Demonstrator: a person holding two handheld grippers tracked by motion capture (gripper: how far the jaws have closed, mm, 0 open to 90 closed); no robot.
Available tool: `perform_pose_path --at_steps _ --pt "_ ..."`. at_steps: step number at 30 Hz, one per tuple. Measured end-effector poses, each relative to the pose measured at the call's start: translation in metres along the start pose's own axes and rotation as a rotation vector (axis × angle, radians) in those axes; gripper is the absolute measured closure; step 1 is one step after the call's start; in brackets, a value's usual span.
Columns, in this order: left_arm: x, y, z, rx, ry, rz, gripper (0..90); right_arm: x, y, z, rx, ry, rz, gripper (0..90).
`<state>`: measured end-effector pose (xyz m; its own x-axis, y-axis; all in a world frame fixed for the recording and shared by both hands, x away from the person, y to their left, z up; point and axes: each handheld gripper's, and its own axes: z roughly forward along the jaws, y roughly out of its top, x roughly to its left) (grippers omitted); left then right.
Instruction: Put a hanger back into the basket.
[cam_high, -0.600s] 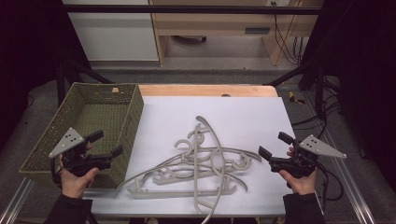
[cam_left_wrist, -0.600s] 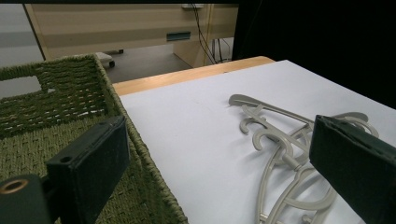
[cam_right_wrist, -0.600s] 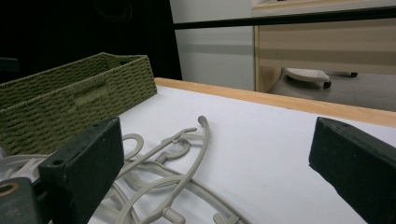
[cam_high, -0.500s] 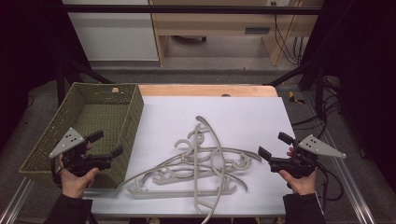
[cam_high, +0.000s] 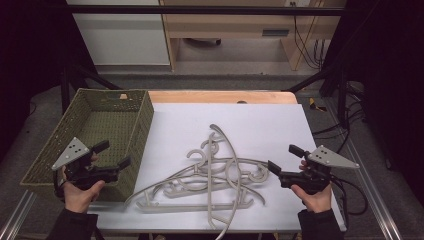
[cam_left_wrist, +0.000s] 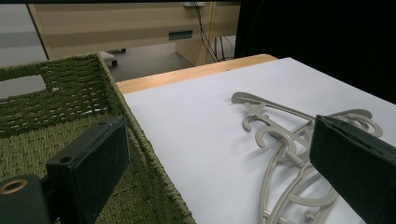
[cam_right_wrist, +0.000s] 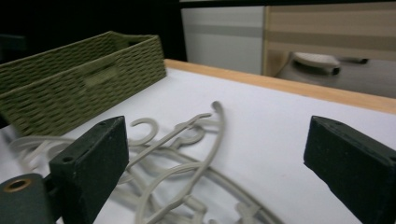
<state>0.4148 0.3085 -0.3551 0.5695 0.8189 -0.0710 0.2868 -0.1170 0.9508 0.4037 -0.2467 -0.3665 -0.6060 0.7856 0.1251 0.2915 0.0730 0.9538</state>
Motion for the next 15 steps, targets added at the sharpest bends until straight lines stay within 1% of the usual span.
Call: perform_pose_path --at_steps 1,2,6,8,9,10,13,14,15 --pt "0.0 0.0 0.0 0.0 0.0 0.0 4.6 0.0 0.0 0.0 0.0 0.0 0.0 7.8" --pt "0.0 0.0 0.0 0.002 0.0 0.001 4.6 0.008 -0.001 0.006 0.034 0.022 -0.021 9.0" --pt "-0.001 0.0 0.0 0.003 0.002 0.003 4.6 0.021 -0.005 0.017 0.1 0.046 -0.034 11.6" --pt "-0.001 0.0 -0.001 0.002 0.003 0.005 4.6 0.028 -0.008 0.021 0.142 0.051 -0.023 12.7" --pt "-0.001 0.0 -0.001 0.002 0.003 0.005 4.6 0.028 -0.008 0.021 0.142 0.051 -0.023 12.7" --pt "0.0 0.001 -0.002 0.004 0.005 0.008 4.7 0.034 -0.012 0.025 0.172 0.062 -0.019 14.0" --pt "0.0 0.0 -0.001 0.001 0.005 0.002 4.7 0.041 -0.019 0.03 0.21 0.073 -0.013 14.4" --pt "-0.001 0.0 -0.001 0.002 0.004 0.004 4.7 0.044 -0.022 0.032 0.223 0.068 -0.005 14.4" --pt "-0.001 0.0 -0.001 0.004 0.003 0.006 4.7 0.046 -0.024 0.034 0.236 0.073 -0.011 14.8"
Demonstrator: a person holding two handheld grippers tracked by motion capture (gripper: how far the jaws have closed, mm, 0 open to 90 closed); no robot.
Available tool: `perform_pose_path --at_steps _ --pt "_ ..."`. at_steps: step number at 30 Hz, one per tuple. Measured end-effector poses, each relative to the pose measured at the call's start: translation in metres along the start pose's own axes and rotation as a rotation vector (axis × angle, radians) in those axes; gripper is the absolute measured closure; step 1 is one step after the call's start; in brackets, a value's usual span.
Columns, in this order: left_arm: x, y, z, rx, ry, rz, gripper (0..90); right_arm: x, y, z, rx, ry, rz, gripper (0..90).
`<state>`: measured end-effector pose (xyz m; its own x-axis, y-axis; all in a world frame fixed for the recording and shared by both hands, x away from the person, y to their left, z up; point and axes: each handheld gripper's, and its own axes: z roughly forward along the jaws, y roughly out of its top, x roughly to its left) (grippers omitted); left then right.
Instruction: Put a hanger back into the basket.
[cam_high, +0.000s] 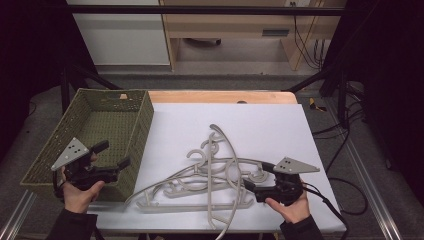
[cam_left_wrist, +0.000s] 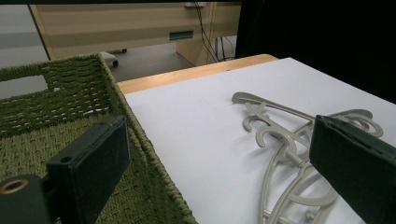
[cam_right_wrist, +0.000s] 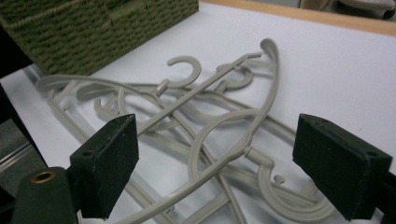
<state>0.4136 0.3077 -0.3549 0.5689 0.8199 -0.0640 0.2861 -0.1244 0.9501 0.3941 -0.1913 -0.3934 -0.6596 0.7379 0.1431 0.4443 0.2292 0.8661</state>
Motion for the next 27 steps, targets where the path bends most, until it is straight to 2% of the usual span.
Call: perform_pose_path --at_steps 3,8,11,12,14,15,17,18,22,24,27 --pt "-0.001 0.0 0.001 0.004 0.0 0.006 4.6 0.006 -0.006 0.008 0.042 -0.003 -0.001 15.0" --pt "0.0 0.0 0.001 0.002 0.001 0.0 4.7 0.011 -0.012 0.015 0.079 -0.016 0.008 16.4" --pt "-0.001 0.0 0.001 0.01 -0.002 0.008 4.7 0.015 -0.016 0.021 0.108 -0.015 0.01 19.5" --pt "-0.002 -0.001 0.002 0.008 -0.003 0.004 4.7 0.018 -0.02 0.025 0.138 -0.005 0.019 22.8" --pt "-0.002 -0.001 0.002 0.008 -0.003 0.004 4.7 0.018 -0.021 0.026 0.143 -0.003 0.019 23.6" --pt "-0.002 -0.001 0.003 0.009 -0.003 0.005 4.7 0.02 -0.024 0.03 0.169 -0.002 0.03 26.4" --pt "-0.002 -0.001 0.003 0.008 -0.004 0.003 4.6 0.02 -0.024 0.032 0.179 -0.005 0.033 26.8" --pt "-0.002 -0.001 0.003 0.008 -0.005 0.003 4.7 0.021 -0.027 0.036 0.205 -0.012 0.043 30.6" --pt "-0.002 -0.001 0.003 0.008 -0.004 0.004 4.7 0.022 -0.03 0.042 0.228 -0.006 0.05 34.1" --pt "-0.002 -0.001 0.003 0.014 -0.006 0.011 4.8 0.023 -0.034 0.048 0.264 -0.002 0.055 38.2" --pt "-0.003 -0.001 0.004 0.018 -0.005 0.014 4.8 0.023 -0.036 0.051 0.275 0.0 0.059 39.9"
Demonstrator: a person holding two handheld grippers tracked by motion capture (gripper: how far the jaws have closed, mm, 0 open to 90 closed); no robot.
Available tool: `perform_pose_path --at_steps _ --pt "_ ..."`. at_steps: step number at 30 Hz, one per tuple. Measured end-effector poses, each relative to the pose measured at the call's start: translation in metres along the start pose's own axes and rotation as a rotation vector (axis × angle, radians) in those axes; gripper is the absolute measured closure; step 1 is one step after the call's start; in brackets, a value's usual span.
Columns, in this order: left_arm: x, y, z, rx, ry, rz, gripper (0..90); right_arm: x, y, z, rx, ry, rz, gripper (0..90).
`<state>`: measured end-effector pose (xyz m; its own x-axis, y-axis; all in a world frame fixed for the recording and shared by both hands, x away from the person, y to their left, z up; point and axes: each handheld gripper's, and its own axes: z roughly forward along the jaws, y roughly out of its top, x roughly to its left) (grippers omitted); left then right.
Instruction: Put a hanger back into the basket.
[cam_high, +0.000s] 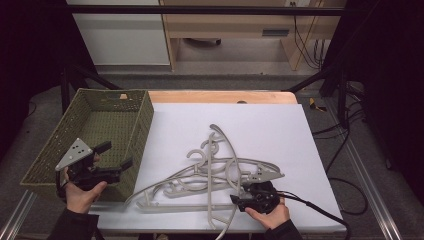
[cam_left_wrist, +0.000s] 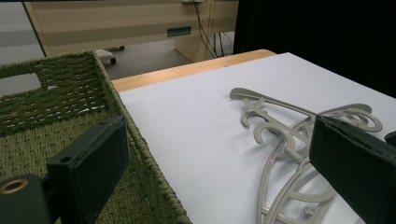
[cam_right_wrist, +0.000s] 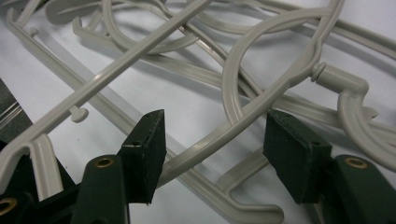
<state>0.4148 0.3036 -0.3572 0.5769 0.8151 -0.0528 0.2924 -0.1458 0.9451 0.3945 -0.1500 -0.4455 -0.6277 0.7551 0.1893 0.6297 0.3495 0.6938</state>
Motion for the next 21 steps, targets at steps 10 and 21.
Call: perform_pose_path --at_steps 10,21 --pt "-0.002 0.0 0.001 0.002 -0.004 0.003 4.9 -0.003 0.001 0.009 0.044 0.004 0.051 43.1" --pt "-0.002 0.0 0.002 0.005 -0.005 0.006 5.1 -0.011 0.002 0.006 0.056 -0.029 0.078 54.5"
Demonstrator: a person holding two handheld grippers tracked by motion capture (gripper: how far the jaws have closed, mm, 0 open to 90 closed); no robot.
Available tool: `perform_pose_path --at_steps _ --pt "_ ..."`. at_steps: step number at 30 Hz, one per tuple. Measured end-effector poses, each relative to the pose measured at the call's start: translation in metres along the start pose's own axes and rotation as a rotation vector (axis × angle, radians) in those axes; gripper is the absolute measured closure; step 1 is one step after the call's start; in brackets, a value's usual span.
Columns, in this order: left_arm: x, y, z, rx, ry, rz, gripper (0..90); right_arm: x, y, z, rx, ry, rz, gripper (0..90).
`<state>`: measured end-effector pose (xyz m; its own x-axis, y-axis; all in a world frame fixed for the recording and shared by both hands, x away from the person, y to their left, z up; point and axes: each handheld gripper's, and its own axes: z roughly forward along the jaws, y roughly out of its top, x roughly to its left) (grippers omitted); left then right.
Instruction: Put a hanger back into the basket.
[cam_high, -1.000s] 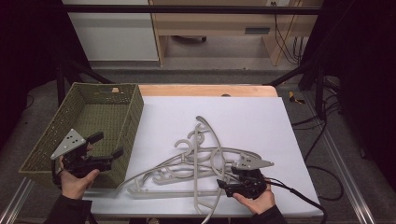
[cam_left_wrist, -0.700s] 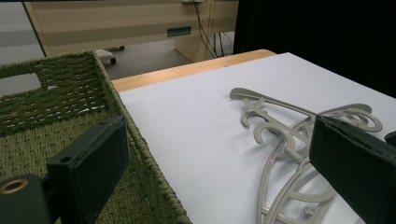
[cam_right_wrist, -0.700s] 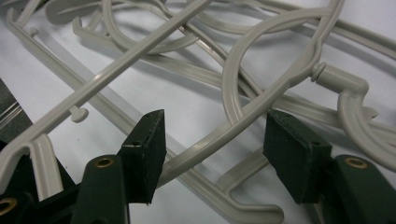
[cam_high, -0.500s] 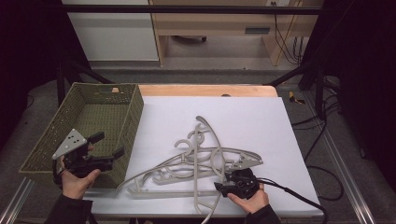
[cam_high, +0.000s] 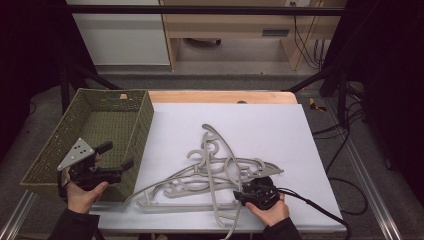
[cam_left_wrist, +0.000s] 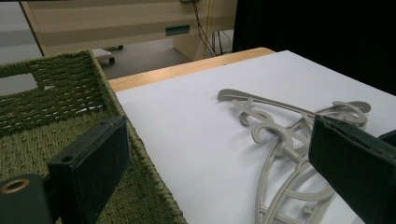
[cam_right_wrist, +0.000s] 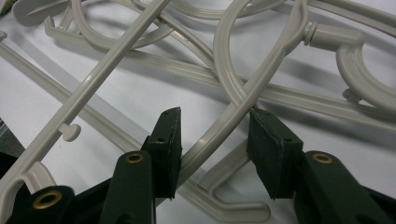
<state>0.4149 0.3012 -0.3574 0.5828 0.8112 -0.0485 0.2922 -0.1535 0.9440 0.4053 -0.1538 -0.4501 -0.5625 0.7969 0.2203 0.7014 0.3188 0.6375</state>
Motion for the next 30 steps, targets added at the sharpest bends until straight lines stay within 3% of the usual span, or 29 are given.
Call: perform_pose_path --at_steps 7,10,12,14,17,22,30 --pt "0.0 0.0 0.001 0.003 -0.003 0.0 5.2 -0.002 0.002 0.0 0.016 0.006 0.032 55.9" --pt "0.0 0.0 0.001 0.004 -0.003 0.002 5.2 -0.002 0.004 0.001 0.037 0.017 0.072 57.2" --pt "0.0 0.0 0.001 0.0 -0.004 -0.003 5.3 -0.005 0.005 0.001 0.033 0.02 0.056 58.6" --pt "-0.001 0.0 0.002 -0.001 -0.005 -0.002 5.3 -0.004 0.006 0.0 0.038 0.006 0.091 61.5" --pt "-0.001 0.0 0.001 0.003 -0.005 0.003 5.4 -0.009 0.006 -0.002 0.031 -0.013 0.077 64.8" --pt "-0.001 0.0 0.002 -0.002 -0.006 -0.002 5.4 -0.012 0.006 -0.006 0.029 -0.007 0.105 68.6" --pt "-0.002 0.0 0.002 0.005 -0.007 0.005 5.5 -0.013 0.006 -0.002 0.08 0.022 0.119 63.1"
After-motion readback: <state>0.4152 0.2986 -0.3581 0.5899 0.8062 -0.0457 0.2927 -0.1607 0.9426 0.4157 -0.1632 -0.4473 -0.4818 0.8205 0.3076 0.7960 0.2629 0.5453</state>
